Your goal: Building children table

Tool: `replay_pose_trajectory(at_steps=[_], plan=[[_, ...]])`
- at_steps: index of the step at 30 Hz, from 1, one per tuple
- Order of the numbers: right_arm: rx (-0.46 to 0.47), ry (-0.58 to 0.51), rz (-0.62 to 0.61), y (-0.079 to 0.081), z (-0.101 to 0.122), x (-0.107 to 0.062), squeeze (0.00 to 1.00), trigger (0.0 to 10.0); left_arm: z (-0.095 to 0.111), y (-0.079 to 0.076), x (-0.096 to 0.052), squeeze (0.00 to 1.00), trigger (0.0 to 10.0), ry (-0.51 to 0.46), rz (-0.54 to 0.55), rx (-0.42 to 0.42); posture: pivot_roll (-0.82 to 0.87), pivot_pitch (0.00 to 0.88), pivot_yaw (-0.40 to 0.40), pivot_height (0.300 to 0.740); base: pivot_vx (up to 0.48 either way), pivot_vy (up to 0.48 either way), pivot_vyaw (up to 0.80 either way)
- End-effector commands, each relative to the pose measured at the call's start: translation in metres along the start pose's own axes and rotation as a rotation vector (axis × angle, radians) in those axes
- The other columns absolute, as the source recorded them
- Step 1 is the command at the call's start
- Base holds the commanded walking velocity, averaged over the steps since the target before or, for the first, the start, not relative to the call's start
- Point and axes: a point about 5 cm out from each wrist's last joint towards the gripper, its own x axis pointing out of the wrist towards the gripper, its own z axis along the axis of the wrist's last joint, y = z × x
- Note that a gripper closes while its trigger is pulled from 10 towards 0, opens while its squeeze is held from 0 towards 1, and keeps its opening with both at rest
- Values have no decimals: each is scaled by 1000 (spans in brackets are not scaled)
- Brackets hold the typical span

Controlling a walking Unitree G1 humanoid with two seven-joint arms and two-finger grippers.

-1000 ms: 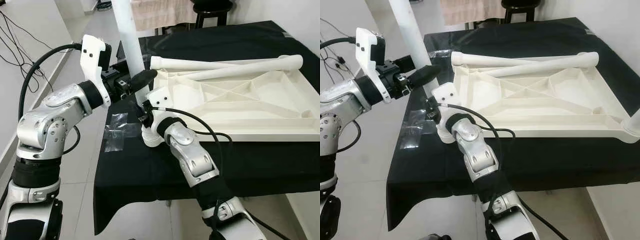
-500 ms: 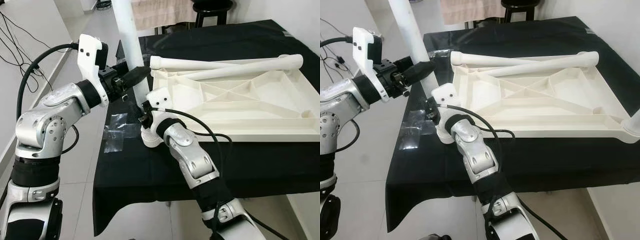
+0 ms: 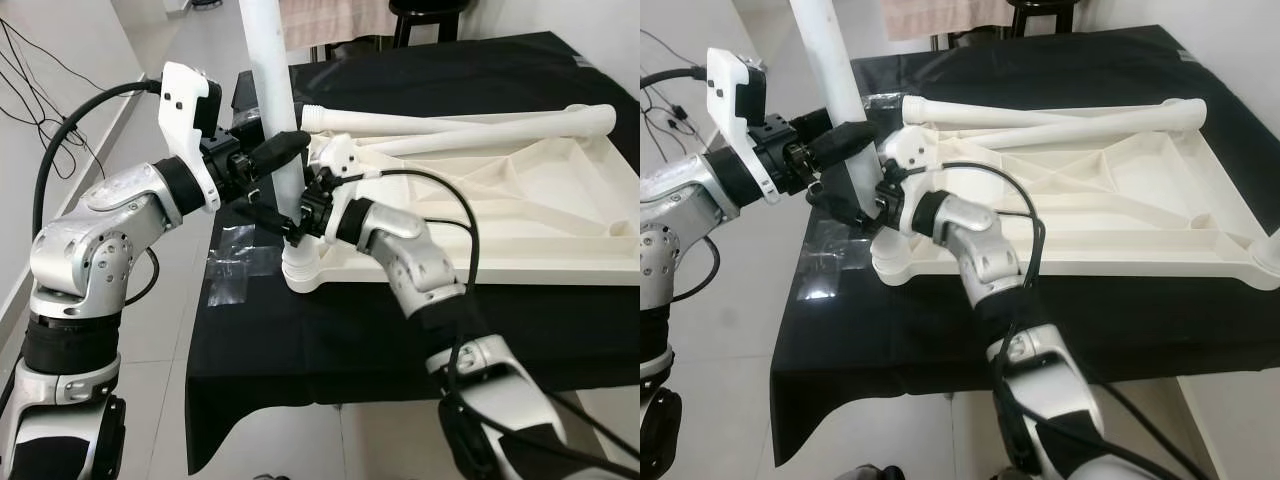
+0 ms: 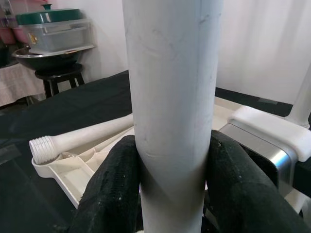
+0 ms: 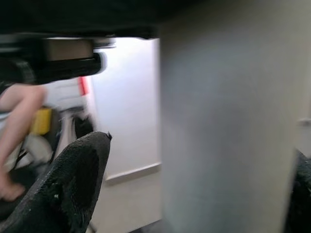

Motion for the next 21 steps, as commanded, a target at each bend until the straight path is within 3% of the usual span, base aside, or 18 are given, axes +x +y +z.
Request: replay_pose_trajectory(at_steps=[1,2,3,4,5,6,21], plan=[[-16,-12,94,9,4,13,0,10000,-5,-14,5,0,0,15,-98,-17,-11,141,107,740,0,0,0],[-25,-4,103,8,5,14,0,10000,-5,-15,5,0,0,14,-103,-18,-9,142,106,740,0,0,0],[-29,3,134,7,5,15,0,8314,-5,-17,5,0,0,14,-108,-21,-8,143,107,740,0,0,0],[-29,3,134,7,5,15,0,8314,-5,-17,5,0,0,14,-108,-21,-8,143,107,740,0,0,0],[-35,12,159,7,4,15,0,3843,-6,-18,4,0,0,14,-111,-22,-8,143,107,740,0,0,0],[-41,26,180,7,3,15,0,0,-6,-19,4,0,0,14,-114,-25,-5,143,105,740,0,0,0],[-45,118,187,10,-20,15,0,0,-5,-19,2,0,0,-2,-96,-32,-6,149,96,740,0,0,0]])
